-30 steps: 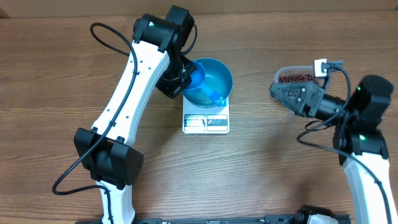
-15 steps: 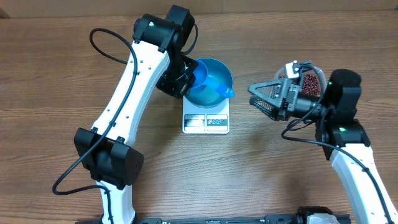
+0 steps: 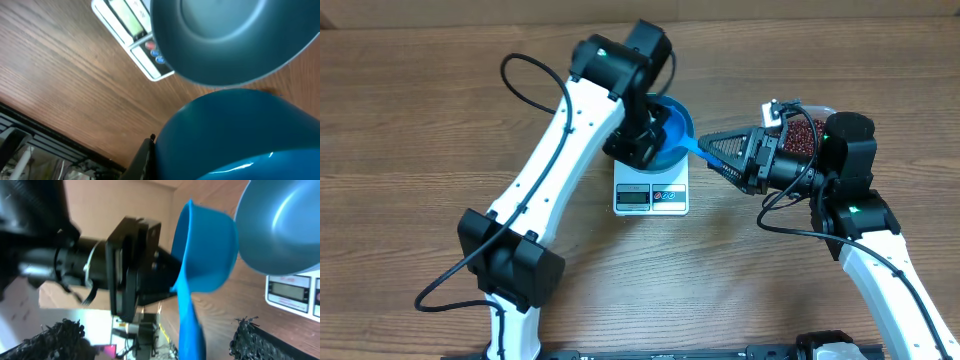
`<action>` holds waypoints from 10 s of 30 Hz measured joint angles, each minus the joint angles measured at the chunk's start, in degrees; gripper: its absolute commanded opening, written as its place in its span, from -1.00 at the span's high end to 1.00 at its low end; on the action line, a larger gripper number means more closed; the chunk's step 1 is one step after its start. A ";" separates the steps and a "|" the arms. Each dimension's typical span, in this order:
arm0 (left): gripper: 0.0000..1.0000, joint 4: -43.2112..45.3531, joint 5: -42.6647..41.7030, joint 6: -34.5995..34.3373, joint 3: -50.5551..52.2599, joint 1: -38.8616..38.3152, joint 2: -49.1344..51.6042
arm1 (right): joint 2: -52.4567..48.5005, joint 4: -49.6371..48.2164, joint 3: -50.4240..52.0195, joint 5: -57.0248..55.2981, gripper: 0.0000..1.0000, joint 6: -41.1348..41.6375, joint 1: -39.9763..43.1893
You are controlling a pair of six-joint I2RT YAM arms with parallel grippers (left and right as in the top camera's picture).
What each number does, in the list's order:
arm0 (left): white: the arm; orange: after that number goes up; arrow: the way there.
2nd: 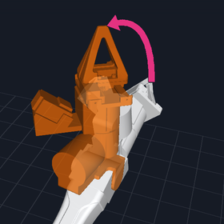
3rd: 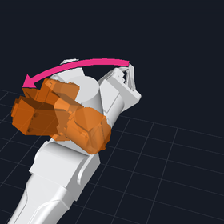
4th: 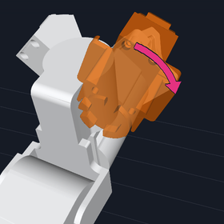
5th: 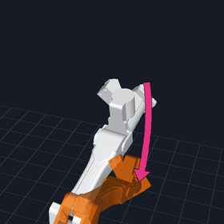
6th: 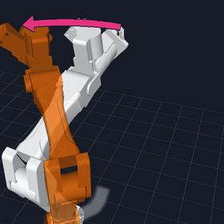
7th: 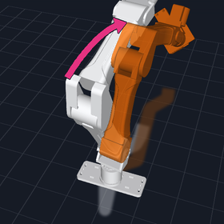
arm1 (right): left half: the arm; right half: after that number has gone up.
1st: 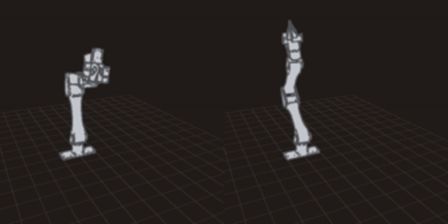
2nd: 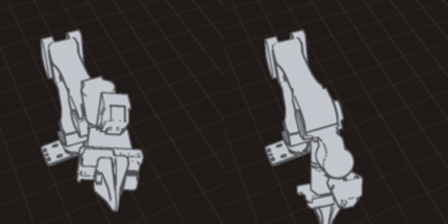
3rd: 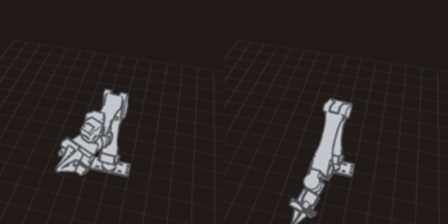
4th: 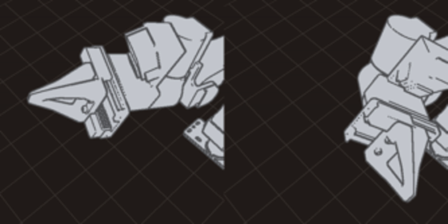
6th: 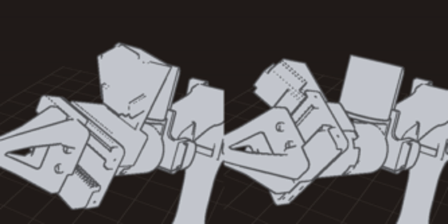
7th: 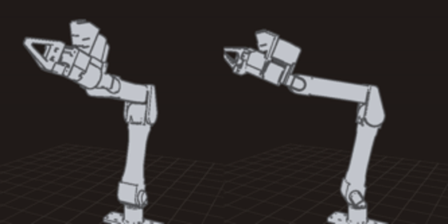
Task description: Scoop item into bowl and weigh 150g on scale
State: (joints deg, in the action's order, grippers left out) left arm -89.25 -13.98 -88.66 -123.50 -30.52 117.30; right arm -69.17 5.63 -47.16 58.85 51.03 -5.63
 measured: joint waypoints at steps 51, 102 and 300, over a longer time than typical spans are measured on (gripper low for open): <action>0.92 2.58 -0.11 -1.42 -0.04 -2.67 0.00 | 0.00 4.24 0.00 -5.75 0.93 0.24 -0.02; -0.99 -7.39 1.20 25.99 -23.41 -0.50 0.00 | 0.00 11.80 -0.02 -16.90 0.92 -4.15 -0.02; -0.99 -7.43 9.55 55.84 -25.86 -0.46 0.00 | -53.31 82.49 -67.78 -71.82 0.92 -40.61 3.19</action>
State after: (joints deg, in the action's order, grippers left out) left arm -96.68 -4.43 -32.82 -149.36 -30.98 117.30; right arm -122.48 88.12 -114.93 -12.97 10.41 -2.44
